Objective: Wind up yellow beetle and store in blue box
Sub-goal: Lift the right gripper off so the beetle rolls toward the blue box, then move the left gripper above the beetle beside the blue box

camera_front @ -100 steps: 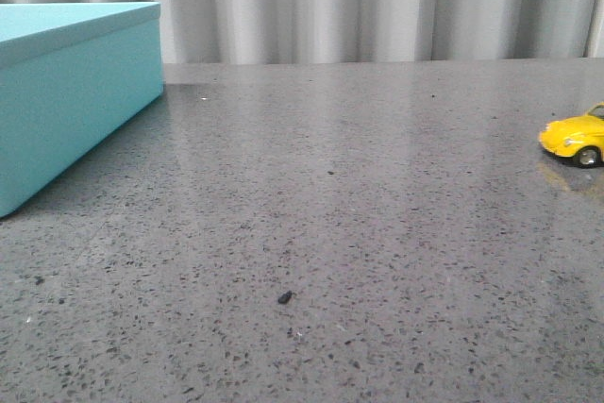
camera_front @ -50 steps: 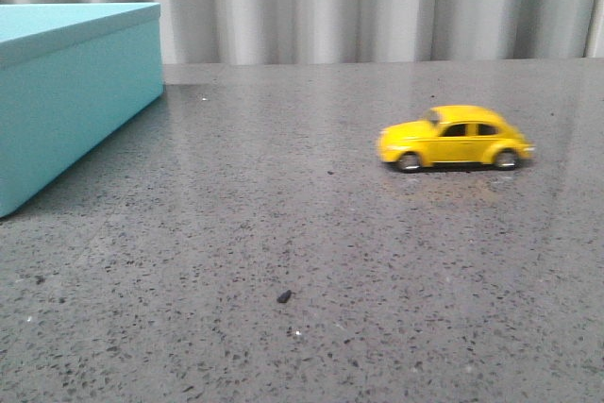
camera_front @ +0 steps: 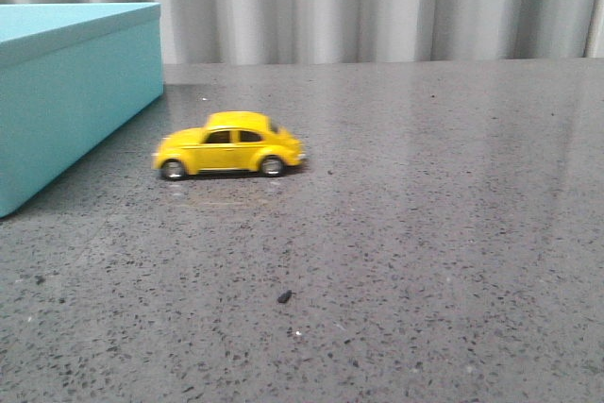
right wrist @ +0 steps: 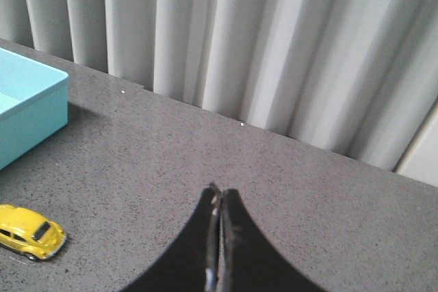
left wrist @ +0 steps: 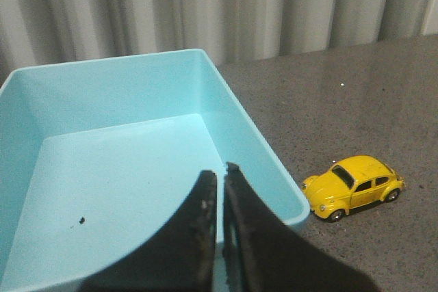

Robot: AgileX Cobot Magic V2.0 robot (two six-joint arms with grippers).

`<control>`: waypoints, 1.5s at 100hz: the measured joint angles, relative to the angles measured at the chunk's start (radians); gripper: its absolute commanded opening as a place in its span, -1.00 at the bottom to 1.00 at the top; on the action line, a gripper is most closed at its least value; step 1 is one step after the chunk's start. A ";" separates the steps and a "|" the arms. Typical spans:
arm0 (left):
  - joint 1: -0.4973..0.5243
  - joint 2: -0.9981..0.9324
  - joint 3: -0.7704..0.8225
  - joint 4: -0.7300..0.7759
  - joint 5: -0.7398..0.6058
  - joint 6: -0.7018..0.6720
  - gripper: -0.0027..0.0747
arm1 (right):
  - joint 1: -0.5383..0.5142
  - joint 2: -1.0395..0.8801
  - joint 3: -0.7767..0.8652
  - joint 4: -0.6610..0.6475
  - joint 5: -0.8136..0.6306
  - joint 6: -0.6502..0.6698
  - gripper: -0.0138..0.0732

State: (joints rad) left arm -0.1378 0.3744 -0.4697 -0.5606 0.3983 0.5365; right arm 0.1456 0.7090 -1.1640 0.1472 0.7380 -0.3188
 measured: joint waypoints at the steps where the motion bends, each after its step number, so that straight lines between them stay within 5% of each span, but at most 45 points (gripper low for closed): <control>1: 0.000 0.008 -0.003 0.000 -0.001 0.010 -0.98 | 0.000 0.000 0.000 0.000 -0.003 0.000 -0.80; 22: -0.085 0.145 -0.100 0.032 0.008 0.084 -0.93 | 0.022 0.000 0.000 -0.002 -0.031 -0.001 -0.80; 49: -0.275 0.362 -0.282 0.362 0.108 0.095 -0.18 | 0.078 0.000 0.000 -0.010 -0.034 -0.004 -0.80; 85: -0.545 0.740 -0.598 0.691 0.332 0.097 -0.17 | 0.132 0.000 0.000 -0.017 -0.034 -0.006 -0.80; 121: -0.482 1.052 -0.798 0.690 0.359 0.099 -0.17 | 0.132 0.000 0.002 -0.026 -0.032 -0.008 -0.80; 150: -0.392 1.187 -0.931 0.669 0.508 0.092 -0.13 | 0.132 -0.004 0.070 -0.026 -0.029 -0.008 -0.80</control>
State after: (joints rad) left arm -0.5295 1.5611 -1.4012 0.1086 0.9065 0.6283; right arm 0.2777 0.7051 -1.0945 0.1215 0.7086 -0.3267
